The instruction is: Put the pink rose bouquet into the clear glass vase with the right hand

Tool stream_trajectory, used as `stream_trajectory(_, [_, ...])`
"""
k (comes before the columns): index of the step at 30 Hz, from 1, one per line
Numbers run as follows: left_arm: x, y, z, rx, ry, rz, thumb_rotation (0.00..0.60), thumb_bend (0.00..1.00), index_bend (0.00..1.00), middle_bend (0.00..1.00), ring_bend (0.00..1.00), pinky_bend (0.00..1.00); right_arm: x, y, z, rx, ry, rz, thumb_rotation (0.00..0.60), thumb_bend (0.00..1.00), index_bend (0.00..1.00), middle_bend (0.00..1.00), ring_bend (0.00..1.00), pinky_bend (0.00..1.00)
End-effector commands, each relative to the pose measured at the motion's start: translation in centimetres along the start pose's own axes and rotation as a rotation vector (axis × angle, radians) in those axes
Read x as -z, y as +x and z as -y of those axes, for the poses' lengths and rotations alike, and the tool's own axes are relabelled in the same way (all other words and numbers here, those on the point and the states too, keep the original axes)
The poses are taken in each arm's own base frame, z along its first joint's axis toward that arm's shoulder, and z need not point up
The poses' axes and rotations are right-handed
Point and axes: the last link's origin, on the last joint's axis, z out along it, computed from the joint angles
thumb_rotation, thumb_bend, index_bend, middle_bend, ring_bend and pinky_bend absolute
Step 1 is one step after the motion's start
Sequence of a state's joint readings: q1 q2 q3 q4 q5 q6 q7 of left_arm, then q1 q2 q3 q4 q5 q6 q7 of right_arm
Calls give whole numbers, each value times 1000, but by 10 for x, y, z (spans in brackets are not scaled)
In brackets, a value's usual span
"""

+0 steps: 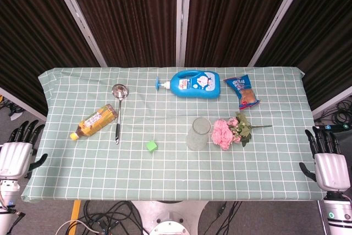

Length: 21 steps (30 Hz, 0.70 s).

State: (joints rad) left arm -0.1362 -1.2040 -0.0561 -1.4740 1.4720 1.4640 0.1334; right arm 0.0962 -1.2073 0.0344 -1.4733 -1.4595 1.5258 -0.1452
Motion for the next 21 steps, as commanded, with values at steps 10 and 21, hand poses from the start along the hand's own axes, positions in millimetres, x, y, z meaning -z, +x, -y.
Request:
stream_trajectory(10, [0,1,0,-2,5,19,600,210,139,80,39,182,-6,-1,3,-19,-1,29,600,129,0,0,0,0])
stream_trajectory(21, [0,3,-5,2,-10,6,600,209,139,80,39,182,-36,-3,29,13,62,88,600,64,0,0,0,0])
